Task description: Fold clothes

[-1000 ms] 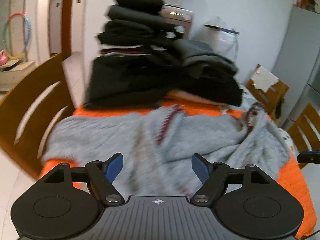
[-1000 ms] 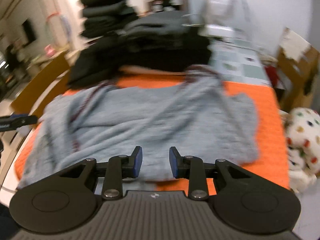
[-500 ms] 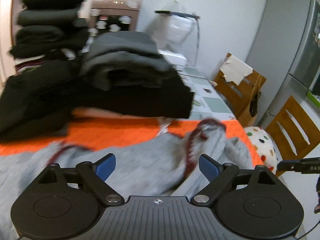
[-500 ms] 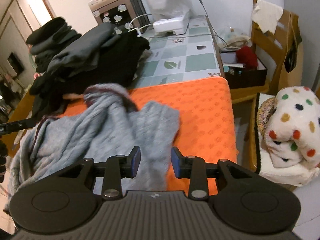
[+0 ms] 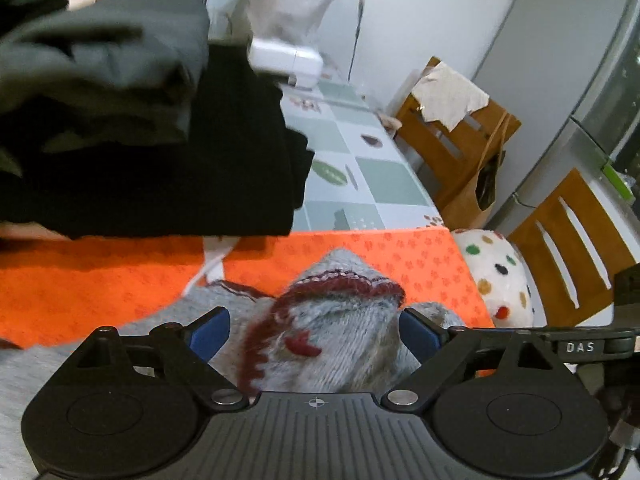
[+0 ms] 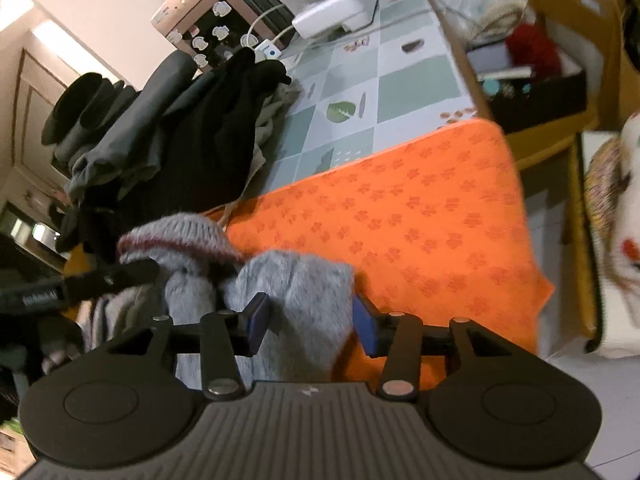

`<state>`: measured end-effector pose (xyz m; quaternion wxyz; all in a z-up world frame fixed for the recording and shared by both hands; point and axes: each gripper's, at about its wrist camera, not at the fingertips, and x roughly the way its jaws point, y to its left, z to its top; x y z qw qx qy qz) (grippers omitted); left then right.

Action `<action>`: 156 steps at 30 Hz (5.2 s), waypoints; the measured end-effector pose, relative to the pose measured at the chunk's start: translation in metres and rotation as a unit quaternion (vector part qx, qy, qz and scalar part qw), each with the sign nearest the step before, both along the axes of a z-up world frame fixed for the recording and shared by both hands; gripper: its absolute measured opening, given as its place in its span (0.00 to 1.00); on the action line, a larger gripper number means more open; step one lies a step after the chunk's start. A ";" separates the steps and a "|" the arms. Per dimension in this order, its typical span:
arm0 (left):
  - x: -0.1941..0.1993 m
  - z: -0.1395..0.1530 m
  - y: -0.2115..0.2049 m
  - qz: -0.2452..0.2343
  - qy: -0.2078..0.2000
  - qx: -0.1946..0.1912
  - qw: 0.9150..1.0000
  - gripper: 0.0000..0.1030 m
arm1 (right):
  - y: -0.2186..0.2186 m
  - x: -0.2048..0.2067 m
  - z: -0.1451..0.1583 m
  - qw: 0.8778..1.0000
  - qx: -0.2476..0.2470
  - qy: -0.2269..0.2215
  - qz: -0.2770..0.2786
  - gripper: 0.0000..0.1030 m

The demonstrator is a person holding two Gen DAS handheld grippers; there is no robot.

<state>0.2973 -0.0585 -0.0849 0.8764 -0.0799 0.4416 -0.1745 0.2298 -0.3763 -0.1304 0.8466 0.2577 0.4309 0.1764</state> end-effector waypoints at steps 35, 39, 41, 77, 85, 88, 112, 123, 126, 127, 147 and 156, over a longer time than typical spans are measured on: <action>-0.141 0.045 0.179 0.350 -0.067 0.005 0.934 0.34 | -0.023 -0.054 0.033 0.997 -0.056 -0.012 -0.042 0.19; -0.157 0.054 0.179 0.352 -0.096 0.020 0.931 0.63 | -0.006 -0.028 0.024 0.998 -0.065 -0.006 -0.009 0.34; -0.162 0.063 0.176 0.346 -0.117 0.030 0.931 0.67 | 0.001 -0.016 0.019 0.998 -0.064 -0.003 0.005 0.39; -0.080 0.129 0.112 0.134 -0.223 -0.032 0.965 0.09 | -0.090 -0.139 0.072 0.966 0.046 0.003 -0.254 0.12; -0.025 0.127 0.062 0.090 -0.232 -0.011 0.969 0.09 | -0.107 -0.194 0.092 0.943 0.085 -0.003 -0.321 0.09; -0.004 0.109 0.049 0.092 -0.215 0.014 0.972 0.10 | -0.111 -0.172 0.071 0.940 0.075 0.016 -0.332 0.06; -0.099 0.128 0.129 0.085 -0.179 -0.003 0.980 0.87 | -0.024 -0.122 0.104 0.986 -0.096 -0.038 -0.130 0.29; -0.204 0.105 0.208 0.088 -0.146 -0.003 0.985 0.88 | 0.062 -0.214 0.098 0.987 -0.133 -0.034 -0.081 0.37; -0.233 0.093 0.229 0.097 -0.134 0.002 0.986 0.89 | 0.095 -0.235 0.082 0.988 -0.137 -0.027 -0.064 0.40; -0.242 0.089 0.236 0.101 -0.128 0.004 0.987 0.89 | 0.106 -0.241 0.077 0.988 -0.138 -0.024 -0.059 0.40; -0.387 -0.004 0.355 0.227 -0.029 0.066 0.971 0.83 | 0.239 -0.258 -0.006 0.992 -0.124 0.010 -0.029 0.49; -0.394 -0.036 0.369 0.240 0.007 0.042 0.970 0.57 | 0.268 -0.257 -0.014 0.985 -0.175 -0.014 -0.005 0.46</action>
